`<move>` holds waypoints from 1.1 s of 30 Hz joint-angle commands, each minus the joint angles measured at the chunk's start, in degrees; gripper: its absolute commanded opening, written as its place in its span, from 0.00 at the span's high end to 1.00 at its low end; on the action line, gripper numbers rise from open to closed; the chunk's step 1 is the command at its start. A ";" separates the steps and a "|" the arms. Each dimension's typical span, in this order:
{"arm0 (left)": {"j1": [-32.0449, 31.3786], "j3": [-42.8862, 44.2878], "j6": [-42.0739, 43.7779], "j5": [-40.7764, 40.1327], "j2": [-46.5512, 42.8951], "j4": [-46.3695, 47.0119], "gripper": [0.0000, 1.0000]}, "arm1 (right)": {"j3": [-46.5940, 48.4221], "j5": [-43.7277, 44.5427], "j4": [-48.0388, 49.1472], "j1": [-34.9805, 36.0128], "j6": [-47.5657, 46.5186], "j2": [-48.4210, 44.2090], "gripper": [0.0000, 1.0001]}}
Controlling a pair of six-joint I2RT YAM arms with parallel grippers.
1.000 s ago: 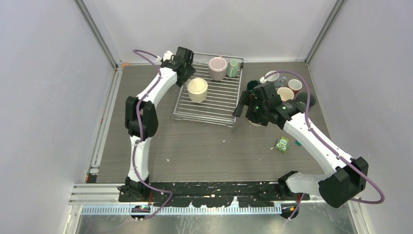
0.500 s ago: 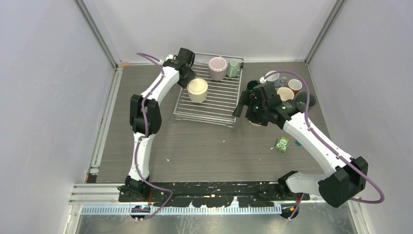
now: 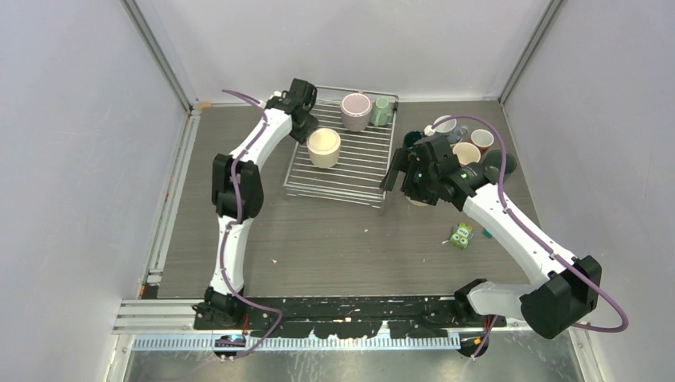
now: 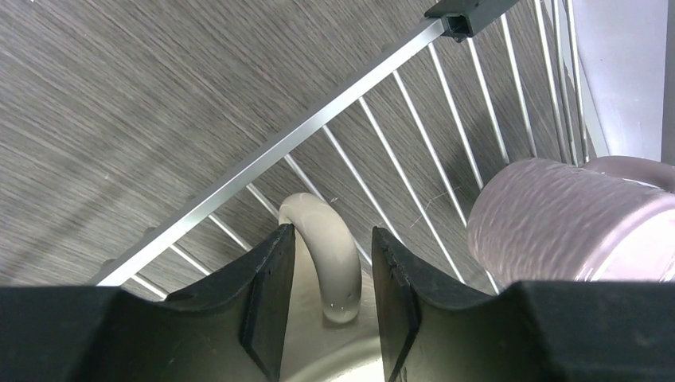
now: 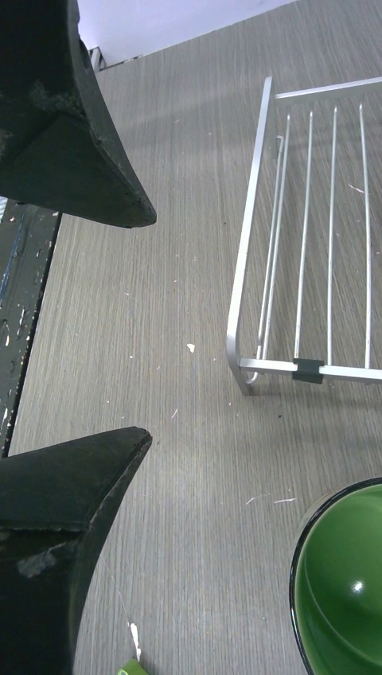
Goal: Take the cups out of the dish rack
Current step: Unload the cup from the dish rack.
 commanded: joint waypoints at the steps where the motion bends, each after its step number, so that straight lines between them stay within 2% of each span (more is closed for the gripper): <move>1: 0.29 2.98 -0.40 1.11 2.38 -2.69 0.58 | 0.52 0.79 1.72 0.33 -0.52 -1.44 0.00; 4: 0.30 4.46 0.00 1.17 3.34 -3.21 0.59 | 0.60 1.05 1.54 0.33 -0.56 -1.70 0.00; 7: 0.38 5.47 0.17 1.73 3.91 -3.12 0.67 | 0.70 1.22 1.33 0.32 -0.78 -1.77 0.00; 11: 0.40 6.95 0.46 2.79 4.48 -3.51 0.83 | 0.71 1.27 1.34 0.31 -0.83 -1.88 0.00; 14: 0.47 6.87 0.98 3.21 3.86 -3.10 0.99 | 0.66 1.35 1.32 0.30 -0.92 -2.04 0.00; 21: 0.47 5.80 4.14 7.36 1.03 0.40 1.00 | 0.92 1.57 1.66 0.32 -1.05 -2.33 0.00; 33: 2.23 4.21 11.91 24.74 -2.99 4.95 1.00 | 2.85 -0.18 5.54 0.33 -0.74 -0.67 0.00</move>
